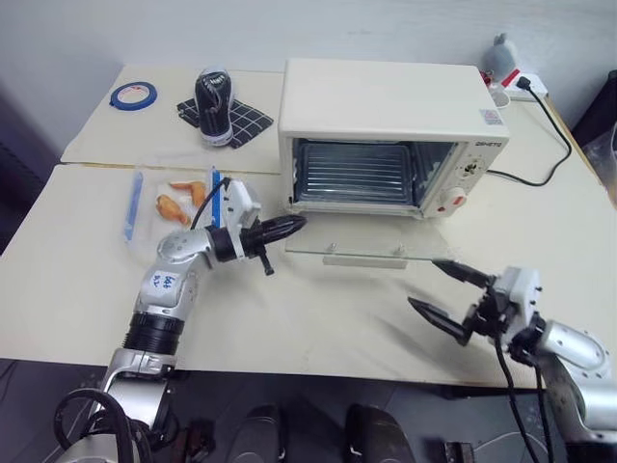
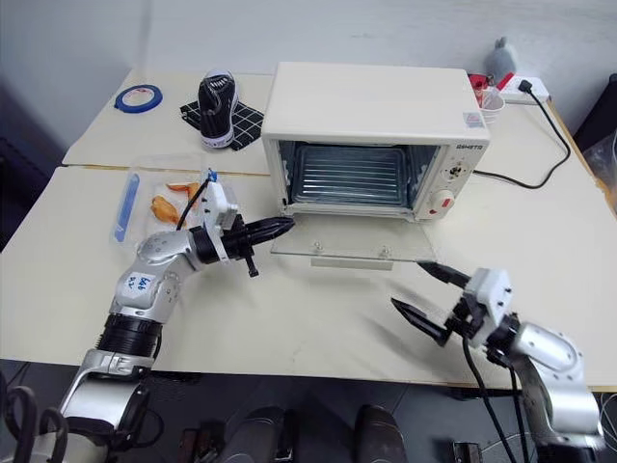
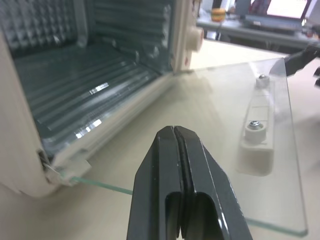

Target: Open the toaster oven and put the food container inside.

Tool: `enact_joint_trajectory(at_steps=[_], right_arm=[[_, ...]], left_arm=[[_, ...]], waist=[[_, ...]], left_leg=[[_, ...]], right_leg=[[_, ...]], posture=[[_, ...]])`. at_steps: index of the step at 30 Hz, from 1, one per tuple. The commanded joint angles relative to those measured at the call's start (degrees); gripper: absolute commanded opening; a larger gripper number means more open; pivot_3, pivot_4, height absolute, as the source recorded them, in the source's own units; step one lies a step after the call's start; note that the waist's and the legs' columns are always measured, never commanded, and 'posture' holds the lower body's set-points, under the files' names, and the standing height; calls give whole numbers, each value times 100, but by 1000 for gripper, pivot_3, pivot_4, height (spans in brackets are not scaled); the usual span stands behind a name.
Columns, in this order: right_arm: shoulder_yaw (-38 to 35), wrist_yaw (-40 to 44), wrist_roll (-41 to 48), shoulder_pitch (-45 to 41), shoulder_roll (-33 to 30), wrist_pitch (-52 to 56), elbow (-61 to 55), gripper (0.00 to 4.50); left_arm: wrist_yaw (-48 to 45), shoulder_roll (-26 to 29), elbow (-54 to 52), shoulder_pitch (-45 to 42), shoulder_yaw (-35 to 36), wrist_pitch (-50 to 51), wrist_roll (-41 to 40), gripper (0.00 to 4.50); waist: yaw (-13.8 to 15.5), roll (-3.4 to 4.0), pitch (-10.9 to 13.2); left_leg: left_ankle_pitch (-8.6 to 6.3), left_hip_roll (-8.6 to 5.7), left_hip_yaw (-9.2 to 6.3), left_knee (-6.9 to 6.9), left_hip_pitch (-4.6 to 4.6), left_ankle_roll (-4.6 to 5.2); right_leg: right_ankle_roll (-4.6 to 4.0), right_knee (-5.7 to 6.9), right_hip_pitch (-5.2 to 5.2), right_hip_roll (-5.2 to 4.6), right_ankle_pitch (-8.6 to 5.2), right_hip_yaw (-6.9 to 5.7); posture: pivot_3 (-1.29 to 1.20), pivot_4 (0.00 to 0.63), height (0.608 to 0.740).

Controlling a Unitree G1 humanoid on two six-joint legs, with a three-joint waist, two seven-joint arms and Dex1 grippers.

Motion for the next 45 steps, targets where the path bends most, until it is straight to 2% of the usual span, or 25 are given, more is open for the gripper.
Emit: enact_joint_trajectory(at_steps=[1,5,6,8,14,17,19,21,25,28,31,34,35,36,39,42,45], right_arm=[[-581,-120,-36,510,12,-401,-154,4500],[-895,-438,404,709,-44,-23,-730,4500],[-891,-548,532,609,-48,106,-886,4500],[-775,-671,609,365,-74,263,-1078,4500],[-2,-745,657,-586,-5,622,-1434,4500],[403,-755,613,-957,156,633,-1479,4500],[593,-722,588,-1128,229,626,-1460,4500],[865,-575,511,-1418,317,506,-1357,4500],[1144,-256,356,-1730,379,207,-1097,4500],[1239,-19,301,-1812,357,50,-907,4500],[1262,173,302,-1826,317,-32,-708,4500],[1274,400,292,-1838,294,-113,-498,4500],[1283,488,283,-1838,282,-155,-431,4500],[1290,591,270,-1840,264,-202,-366,4500],[1263,785,237,-1873,248,-326,-145,4500],[1264,890,227,-1911,259,-404,9,4500],[1285,969,210,-1932,264,-432,68,4500]], left_arm=[[159,-4,-93,151,-119,-265,381,11],[380,-38,-371,613,-162,-183,551,11],[421,-50,-500,745,-109,-122,496,299],[522,-74,-747,943,95,28,296,602],[441,82,-1744,1967,1287,-313,-639,2312],[750,142,-2216,2799,2228,-242,-1107,3304],[951,140,-2503,3358,2719,-167,-1303,3773],[1155,28,-2775,4305,3438,-201,-1459,4417],[1557,-220,-2883,5300,4231,-258,-1656,4470],[1696,-309,-3074,5720,4387,-194,-1695,4470],[2354,-281,-3625,5725,4339,405,-1968,4470],[3293,-179,-4257,5387,4293,1349,-2869,4470],[3994,-250,-4422,5250,4326,1713,-3426,4470],[5075,-305,-4558,5124,4341,2159,-4046,4470],[7328,-394,-4965,4665,4069,2482,-5685,4470],[9220,-104,-4963,4063,3723,2542,-6675,4470],[10418,65,-4831,3474,3554,2251,-7273,4470]], waist=[[-10,0,0],[-84,1,0],[-90,1,-1],[-104,2,-1],[-154,1,0],[-174,1,0],[-170,0,0],[-173,-3,1],[-156,-9,1],[-31,-14,-2],[-2,-16,-3],[-22,-15,-3],[-35,-15,-3],[-44,-14,-3],[-83,-14,-3],[-114,-18,-5],[-117,-19,-5]], left_leg=[[0,1,1,0,4,0],[-1,8,14,-11,21,-2],[-2,13,21,-18,30,-3],[-3,18,22,-17,37,-5],[-6,26,21,-18,34,-11],[-12,27,21,-19,31,-10],[-12,27,20,-18,30,-9],[-16,24,22,-17,30,-2],[-32,26,32,-10,34,11],[-43,25,24,-7,32,13],[-60,25,24,-5,29,-1],[-63,28,23,-5,27,-9],[-59,31,23,-5,28,-6],[-53,34,23,-5,28,0],[-54,38,23,-7,32,-3],[-52,40,23,-6,35,-6],[-45,38,23,-3,38,-10]], right_leg=[[0,1,1,1,0,2],[-1,7,0,3,1,20],[-2,9,-1,4,0,30],[-3,13,1,4,1,34],[-10,12,-7,3,0,37],[-11,3,-7,1,-1,37],[-11,1,-6,1,-1,33],[-11,0,-4,-2,-1,35],[-10,-12,-2,-7,0,40],[-12,-34,-2,-12,0,39],[-20,-43,-1,-20,5,69],[-24,-43,-2,-42,7,84],[-24,-41,-3,-42,7,84],[-24,-39,-4,-38,7,83],[-23,-18,1,-31,8,88],[-23,-15,3,-6,8,88],[-24,-5,5,4,7,87]], posture=[[0,150,740],[0,150,740],[0,150,740],[0,150,740],[0,150,740],[0,150,740],[0,150,740],[0,150,740],[0,150,740],[0,150,740],[0,150,740],[0,150,740],[0,150,740],[0,150,740],[0,150,740],[0,150,740],[0,150,740]])
